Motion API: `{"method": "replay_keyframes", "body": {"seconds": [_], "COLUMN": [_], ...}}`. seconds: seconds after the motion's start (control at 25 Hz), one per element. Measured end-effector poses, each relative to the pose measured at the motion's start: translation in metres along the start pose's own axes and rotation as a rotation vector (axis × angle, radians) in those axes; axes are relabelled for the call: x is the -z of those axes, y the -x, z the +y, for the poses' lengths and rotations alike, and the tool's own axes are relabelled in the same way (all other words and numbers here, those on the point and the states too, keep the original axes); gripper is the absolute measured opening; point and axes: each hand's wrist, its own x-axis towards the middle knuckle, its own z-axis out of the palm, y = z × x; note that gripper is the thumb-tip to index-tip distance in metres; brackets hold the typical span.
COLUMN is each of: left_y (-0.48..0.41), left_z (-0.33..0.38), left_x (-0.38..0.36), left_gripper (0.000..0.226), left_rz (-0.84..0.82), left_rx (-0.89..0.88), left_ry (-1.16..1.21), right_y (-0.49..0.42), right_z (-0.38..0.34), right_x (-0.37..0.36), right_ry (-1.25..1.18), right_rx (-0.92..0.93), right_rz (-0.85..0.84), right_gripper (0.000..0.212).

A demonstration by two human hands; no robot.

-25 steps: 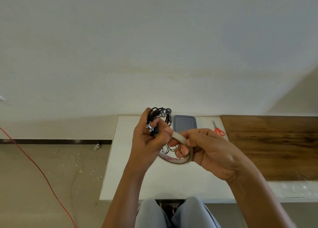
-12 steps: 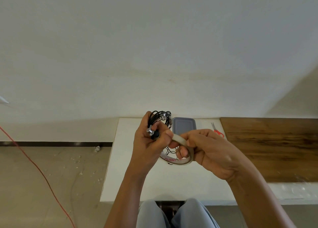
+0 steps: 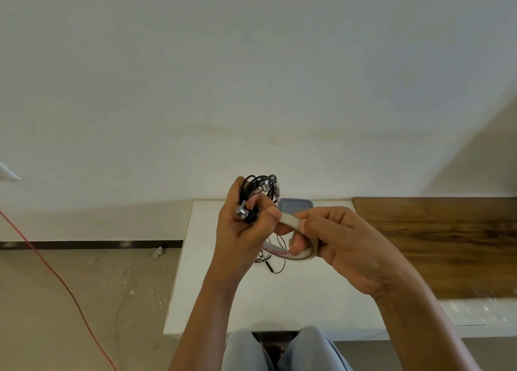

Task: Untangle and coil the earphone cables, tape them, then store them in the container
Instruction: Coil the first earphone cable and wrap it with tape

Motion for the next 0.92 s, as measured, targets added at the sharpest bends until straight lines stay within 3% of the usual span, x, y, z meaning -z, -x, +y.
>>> {"method": "replay_keyframes", "body": {"seconds": [0.32,0.56,0.72,0.92], "left_y": [0.001,0.014,0.030,0.040], "left_z": [0.048,0.100,0.129,0.157], "left_x": [-0.023,-0.044,-0.052,-0.055], "left_gripper": [0.020,0.018,0.022,0.025], "left_rz": [0.028,0.041,0.022,-0.068], "left_rx": [-0.059,-0.170,-0.149,-0.048], "left_ry": [0.021,0.076,-0.005,-0.247], "right_y": [0.040,0.085,0.107,0.125], "right_z": [-0.040,-0.063,-0.070,-0.080], "right_x": [-0.008,-0.017,-0.024,-0.024], "right_ry": [0.173,0.153,0.142,0.546], "right_rx": [0.210,0.462,0.589,0.689], "right_rz": [0.013,0.124,0.146,0.232], "right_gripper": [0.036,0.012,0.016,0.014]}}
